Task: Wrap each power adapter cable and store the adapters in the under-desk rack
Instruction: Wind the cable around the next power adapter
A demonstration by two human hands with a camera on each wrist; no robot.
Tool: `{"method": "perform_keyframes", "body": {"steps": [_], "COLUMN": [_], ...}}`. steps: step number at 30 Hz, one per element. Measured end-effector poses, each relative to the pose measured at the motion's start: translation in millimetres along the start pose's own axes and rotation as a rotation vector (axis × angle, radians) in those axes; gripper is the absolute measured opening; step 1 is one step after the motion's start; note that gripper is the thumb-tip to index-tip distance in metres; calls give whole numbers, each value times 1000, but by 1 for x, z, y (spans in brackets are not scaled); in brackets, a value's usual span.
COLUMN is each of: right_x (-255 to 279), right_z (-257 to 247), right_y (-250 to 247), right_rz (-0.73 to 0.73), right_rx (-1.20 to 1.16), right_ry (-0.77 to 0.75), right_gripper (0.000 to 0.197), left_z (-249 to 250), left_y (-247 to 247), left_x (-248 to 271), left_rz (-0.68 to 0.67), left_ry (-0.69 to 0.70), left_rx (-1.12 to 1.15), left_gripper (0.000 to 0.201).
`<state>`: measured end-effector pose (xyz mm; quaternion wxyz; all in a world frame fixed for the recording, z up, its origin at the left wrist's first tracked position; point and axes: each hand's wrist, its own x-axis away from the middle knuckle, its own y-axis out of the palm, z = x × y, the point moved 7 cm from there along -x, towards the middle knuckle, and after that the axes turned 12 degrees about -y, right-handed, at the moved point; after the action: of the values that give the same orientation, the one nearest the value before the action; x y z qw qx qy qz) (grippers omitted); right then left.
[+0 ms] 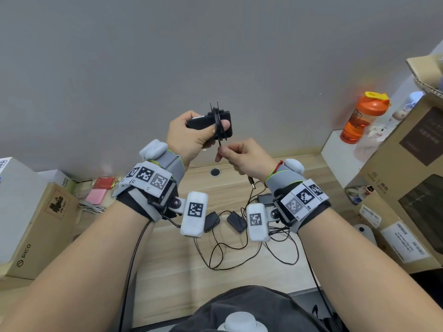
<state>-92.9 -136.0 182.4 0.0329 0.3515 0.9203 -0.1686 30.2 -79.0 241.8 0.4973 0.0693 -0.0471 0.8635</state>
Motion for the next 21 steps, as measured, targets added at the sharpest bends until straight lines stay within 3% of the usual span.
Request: {"method": "perform_keyframes", "body": {"steps": [5,9,14,18,21], "right_x": [7,8,8,6,3], "right_z": [-1,-6,-23,-36,-38], "right_y": [15,19,16,10,5], "right_rz": [-158,-204,-202,-138,-95], "right_rx": [10,-50,-157,-234,-302], "right_ry": [33,60,72,44,50], "right_gripper": [27,24,31,18,16], "left_z": [-7,-11,-20,-27,-31], "left_y": [-16,-32,-41,-38,-32], "left_x": [-12,-18,-22,-20,-18], "left_rz": [114,199,248,228,204], "left_ry": [-36,-37,-49,-85,-90], "left_rx": [63,27,-65,-148,-203], "left_gripper": [44,45,49,52,42]}}
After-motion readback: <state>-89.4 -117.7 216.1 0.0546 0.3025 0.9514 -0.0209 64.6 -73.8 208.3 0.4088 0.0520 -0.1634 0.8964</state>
